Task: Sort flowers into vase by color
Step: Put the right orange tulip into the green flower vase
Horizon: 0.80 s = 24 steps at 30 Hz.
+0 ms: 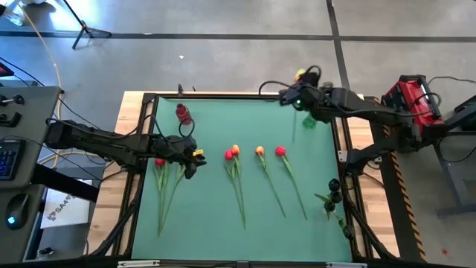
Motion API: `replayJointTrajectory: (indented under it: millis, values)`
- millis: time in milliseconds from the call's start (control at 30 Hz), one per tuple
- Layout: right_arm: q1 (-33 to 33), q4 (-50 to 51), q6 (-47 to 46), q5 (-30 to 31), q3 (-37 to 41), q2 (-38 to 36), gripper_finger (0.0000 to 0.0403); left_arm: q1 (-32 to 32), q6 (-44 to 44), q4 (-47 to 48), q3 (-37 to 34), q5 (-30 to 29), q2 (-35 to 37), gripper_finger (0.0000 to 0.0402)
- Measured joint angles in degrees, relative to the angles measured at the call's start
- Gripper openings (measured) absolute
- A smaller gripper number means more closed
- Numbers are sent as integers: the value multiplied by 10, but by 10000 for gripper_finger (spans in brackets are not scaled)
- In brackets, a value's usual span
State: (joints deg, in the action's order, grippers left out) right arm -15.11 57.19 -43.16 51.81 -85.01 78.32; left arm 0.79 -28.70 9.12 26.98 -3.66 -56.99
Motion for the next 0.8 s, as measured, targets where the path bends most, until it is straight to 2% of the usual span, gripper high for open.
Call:
replayJointTrajectory:
  millis: [133,200,600,800]
  values:
    - [-15,75,-18,102,-34,-4,0,-29,-29,-8,0,-5,0,103]
    - [-27,79,-26,129,-32,-15,0,-44,-30,-18,0,-6,0,103]
    - [-77,48,36,230,-7,-71,0,-109,-26,-66,0,-7,0,103]
    - [-97,46,-15,248,14,-71,0,-119,-10,-75,0,-19,0,103]
